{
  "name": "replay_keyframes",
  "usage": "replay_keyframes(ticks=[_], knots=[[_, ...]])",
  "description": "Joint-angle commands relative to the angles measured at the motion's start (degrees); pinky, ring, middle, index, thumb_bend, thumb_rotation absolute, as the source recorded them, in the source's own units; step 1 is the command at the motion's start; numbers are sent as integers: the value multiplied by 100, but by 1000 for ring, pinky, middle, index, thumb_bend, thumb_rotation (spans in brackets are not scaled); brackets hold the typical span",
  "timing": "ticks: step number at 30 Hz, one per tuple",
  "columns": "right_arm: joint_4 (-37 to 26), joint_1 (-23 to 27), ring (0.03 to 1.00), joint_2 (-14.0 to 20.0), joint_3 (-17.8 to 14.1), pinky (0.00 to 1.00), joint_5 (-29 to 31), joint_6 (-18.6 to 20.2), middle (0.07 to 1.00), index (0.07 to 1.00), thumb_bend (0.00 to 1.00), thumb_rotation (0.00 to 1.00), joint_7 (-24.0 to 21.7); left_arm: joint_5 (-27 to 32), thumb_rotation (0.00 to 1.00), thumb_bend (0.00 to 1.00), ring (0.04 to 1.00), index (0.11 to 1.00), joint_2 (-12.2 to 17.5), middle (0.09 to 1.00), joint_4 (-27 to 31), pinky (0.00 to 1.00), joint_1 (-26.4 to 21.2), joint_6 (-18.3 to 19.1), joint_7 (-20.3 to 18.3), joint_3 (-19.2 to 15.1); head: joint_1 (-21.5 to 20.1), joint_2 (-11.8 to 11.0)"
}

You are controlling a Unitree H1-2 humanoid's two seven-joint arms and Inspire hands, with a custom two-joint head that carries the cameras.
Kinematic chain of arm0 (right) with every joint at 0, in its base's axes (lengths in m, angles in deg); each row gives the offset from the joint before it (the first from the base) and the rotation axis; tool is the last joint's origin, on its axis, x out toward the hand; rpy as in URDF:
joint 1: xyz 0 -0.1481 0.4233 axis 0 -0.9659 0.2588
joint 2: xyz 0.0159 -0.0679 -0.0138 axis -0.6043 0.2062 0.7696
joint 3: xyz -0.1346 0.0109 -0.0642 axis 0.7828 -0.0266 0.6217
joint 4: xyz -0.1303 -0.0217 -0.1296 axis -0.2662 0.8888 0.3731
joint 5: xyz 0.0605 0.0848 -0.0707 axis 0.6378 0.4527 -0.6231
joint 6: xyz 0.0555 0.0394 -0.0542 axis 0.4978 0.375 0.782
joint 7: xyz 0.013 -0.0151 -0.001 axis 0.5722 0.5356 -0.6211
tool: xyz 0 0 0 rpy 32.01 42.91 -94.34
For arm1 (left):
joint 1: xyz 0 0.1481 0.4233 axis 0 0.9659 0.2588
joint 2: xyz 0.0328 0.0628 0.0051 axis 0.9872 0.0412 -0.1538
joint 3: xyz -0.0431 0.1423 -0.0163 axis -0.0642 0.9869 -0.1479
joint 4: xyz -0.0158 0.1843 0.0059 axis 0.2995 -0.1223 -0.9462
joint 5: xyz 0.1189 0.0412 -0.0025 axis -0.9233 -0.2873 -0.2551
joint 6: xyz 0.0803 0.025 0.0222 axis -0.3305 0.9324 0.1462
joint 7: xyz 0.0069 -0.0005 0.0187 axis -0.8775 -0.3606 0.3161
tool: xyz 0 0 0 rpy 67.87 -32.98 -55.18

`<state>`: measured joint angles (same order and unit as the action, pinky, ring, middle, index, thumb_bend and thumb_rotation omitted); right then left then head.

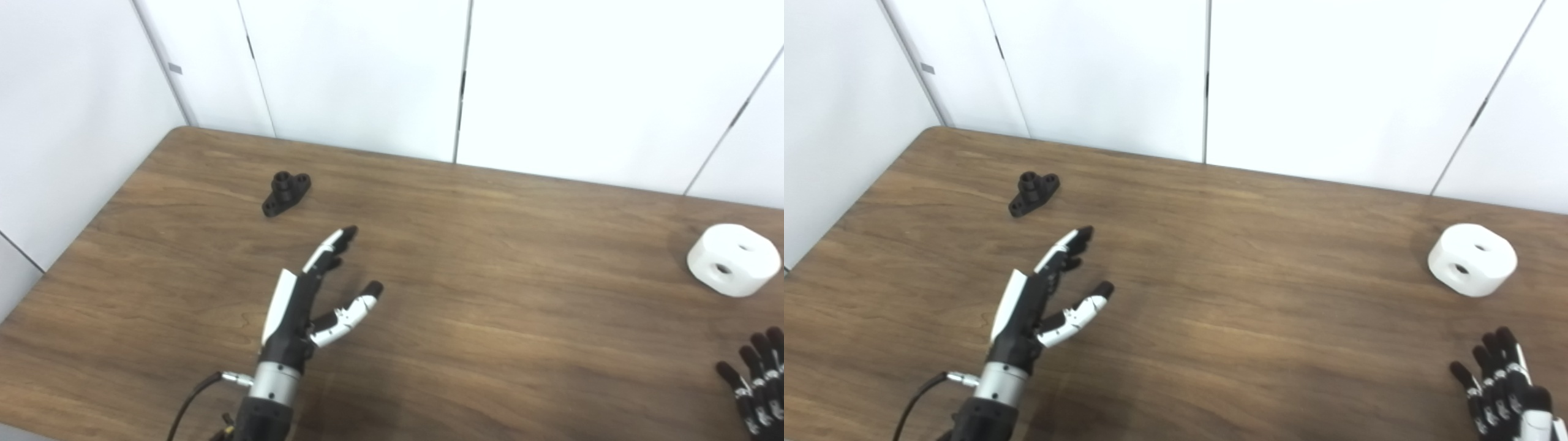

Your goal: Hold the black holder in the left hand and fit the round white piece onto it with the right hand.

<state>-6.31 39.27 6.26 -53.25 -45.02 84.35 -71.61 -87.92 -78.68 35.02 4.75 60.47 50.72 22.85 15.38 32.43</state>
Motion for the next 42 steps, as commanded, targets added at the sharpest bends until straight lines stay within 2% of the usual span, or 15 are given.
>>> replay_keyframes(ticks=[1,3,7,11,14,17,22,25,33,42], knots=[[56,-147,1000,57,16,1000,1,54,1000,1000,596,1000,83,-338,261,665,899,881,-101,907,243,881,80,176,205,-105,5,9],[77,-145,1000,74,27,1000,46,53,1000,1000,598,1000,96,-579,284,701,870,871,-33,890,272,826,-129,402,250,-211,5,16],[94,-139,1000,66,16,1000,288,89,1000,1000,592,1000,97,-926,269,724,851,866,110,880,394,790,-587,1054,201,-400,-4,33],[1,-146,1000,63,-33,1000,838,472,1000,1000,612,1000,127,-1208,262,760,841,860,316,872,365,751,-910,1502,127,-558,-4,33],[-67,-156,1000,97,-40,1000,1039,644,1000,1000,618,1000,182,-1448,261,790,865,852,523,879,216,786,-1078,1590,207,-624,-4,33],[-101,-167,1000,100,-67,1000,1243,768,1000,1000,609,1000,217,-1714,291,868,896,833,623,878,2,834,-1218,1678,423,-721,-14,55],[-121,-149,1000,87,-101,1000,1455,923,1000,1000,586,1000,288,-1950,333,922,884,813,739,867,-320,797,-1378,1737,643,-817,-10,75],[-132,-146,1000,100,-91,1000,1507,954,1000,1000,576,1000,296,-2048,339,925,881,804,843,867,-537,778,-1465,1728,729,-841,-10,75],[-175,-171,1000,94,-75,1000,1530,970,1000,1000,577,1000,315,-2070,404,915,899,806,1167,876,-1179,852,-1832,1758,801,-852,-21,107],[-208,-203,1000,99,-79,1000,1560,988,1000,1000,589,1000,300,-2031,388,920,892,792,1543,869,-2173,895,-2475,1653,974,-789,-40,123]])
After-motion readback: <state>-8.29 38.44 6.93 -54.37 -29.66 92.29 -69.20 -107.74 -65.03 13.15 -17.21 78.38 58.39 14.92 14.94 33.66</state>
